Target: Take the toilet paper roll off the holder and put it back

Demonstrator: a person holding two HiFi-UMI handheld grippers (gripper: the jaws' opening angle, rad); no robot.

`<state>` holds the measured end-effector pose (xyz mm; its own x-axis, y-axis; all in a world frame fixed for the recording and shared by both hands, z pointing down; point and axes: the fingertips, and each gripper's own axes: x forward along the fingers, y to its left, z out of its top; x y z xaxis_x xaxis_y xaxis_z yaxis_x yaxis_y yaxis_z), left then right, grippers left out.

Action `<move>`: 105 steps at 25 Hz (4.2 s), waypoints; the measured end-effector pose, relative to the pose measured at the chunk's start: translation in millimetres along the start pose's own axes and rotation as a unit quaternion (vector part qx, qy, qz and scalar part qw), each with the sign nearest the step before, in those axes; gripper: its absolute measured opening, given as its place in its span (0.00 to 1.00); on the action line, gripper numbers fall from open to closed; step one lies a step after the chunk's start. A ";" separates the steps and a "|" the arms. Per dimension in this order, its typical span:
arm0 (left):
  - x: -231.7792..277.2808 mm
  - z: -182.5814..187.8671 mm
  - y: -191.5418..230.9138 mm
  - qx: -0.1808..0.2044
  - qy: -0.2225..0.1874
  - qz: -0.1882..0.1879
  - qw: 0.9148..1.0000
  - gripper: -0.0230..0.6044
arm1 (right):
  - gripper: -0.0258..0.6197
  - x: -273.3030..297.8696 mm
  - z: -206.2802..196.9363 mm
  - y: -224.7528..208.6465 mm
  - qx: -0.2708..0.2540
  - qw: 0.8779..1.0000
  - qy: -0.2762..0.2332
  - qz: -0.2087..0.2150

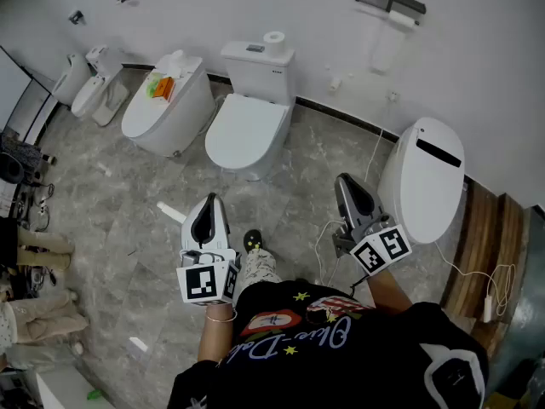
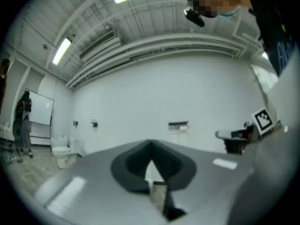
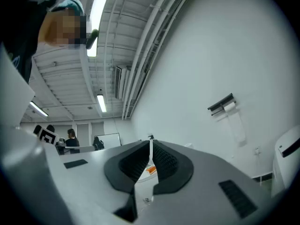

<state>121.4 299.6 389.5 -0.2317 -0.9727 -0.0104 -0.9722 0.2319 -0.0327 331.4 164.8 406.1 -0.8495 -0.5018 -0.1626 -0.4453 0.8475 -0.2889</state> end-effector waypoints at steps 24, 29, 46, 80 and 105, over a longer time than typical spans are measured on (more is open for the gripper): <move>440.5 -1.3 176.4 0.019 -0.036 -0.278 0.960 0.03 | 0.06 412.7 -24.1 -91.1 0.027 0.983 -0.094 -0.156; 479.7 -13.1 178.8 0.007 -0.015 -0.299 0.954 0.03 | 0.06 449.4 -45.2 -125.9 -0.008 0.987 0.003 -0.159; 537.7 -38.6 203.3 0.016 0.042 -0.269 0.962 0.03 | 0.28 628.1 -179.1 -312.0 -0.390 0.749 0.535 0.035; 570.5 -19.8 221.7 -0.004 0.001 -0.246 0.969 0.03 | 0.28 561.3 -56.7 -227.5 -0.133 0.978 0.102 -0.122; 540.9 -0.4 201.4 -0.005 -0.016 -0.263 0.965 0.03 | 0.28 487.9 -23.5 -176.8 -0.156 0.968 -0.002 -0.199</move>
<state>-199.8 -179.9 377.8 0.2939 -0.9555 -0.0252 -0.9556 -0.2931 -0.0311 -11.0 -225.7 400.0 -0.5929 -0.7988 -0.1021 -0.8007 0.5982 -0.0302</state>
